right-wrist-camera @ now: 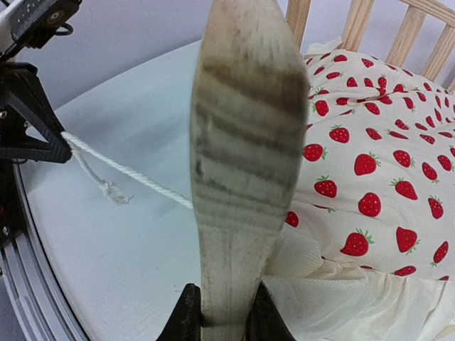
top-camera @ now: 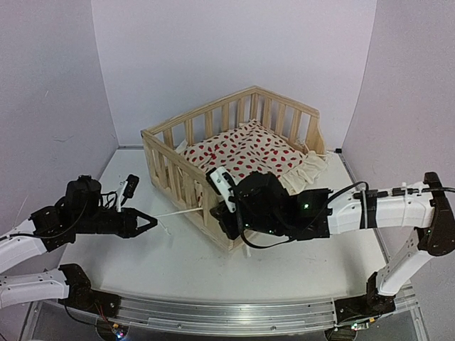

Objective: Set up the pet bed

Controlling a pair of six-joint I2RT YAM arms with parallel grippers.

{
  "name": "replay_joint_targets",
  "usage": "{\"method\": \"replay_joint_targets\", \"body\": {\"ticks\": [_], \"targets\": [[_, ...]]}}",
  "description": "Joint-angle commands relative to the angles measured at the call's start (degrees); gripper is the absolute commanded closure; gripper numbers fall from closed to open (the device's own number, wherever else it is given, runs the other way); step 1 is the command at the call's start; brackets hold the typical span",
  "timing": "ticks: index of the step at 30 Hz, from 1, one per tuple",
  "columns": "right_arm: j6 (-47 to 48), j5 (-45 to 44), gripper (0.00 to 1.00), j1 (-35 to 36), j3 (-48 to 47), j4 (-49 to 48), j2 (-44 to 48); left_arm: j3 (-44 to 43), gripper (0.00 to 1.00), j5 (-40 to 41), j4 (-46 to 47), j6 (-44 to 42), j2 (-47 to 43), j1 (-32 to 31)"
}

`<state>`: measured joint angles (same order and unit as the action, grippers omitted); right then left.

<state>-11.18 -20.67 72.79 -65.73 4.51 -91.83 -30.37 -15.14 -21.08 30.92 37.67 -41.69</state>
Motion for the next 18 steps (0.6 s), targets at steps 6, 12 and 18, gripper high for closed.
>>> {"method": "replay_joint_targets", "body": {"ticks": [6,12,18], "targets": [[17.3,17.1,1.0,-1.6,3.1,7.7,9.1,2.7,0.93,-21.8,15.3,0.6,10.8,-2.5],[15.9,15.0,1.0,-2.9,4.6,8.9,12.1,2.6,0.91,-16.2,31.2,3.0,17.2,-14.7],[-2.1,8.0,0.58,-1.2,-4.1,29.9,13.1,4.3,0.7,-6.7,31.0,4.8,19.3,-16.4]]}}
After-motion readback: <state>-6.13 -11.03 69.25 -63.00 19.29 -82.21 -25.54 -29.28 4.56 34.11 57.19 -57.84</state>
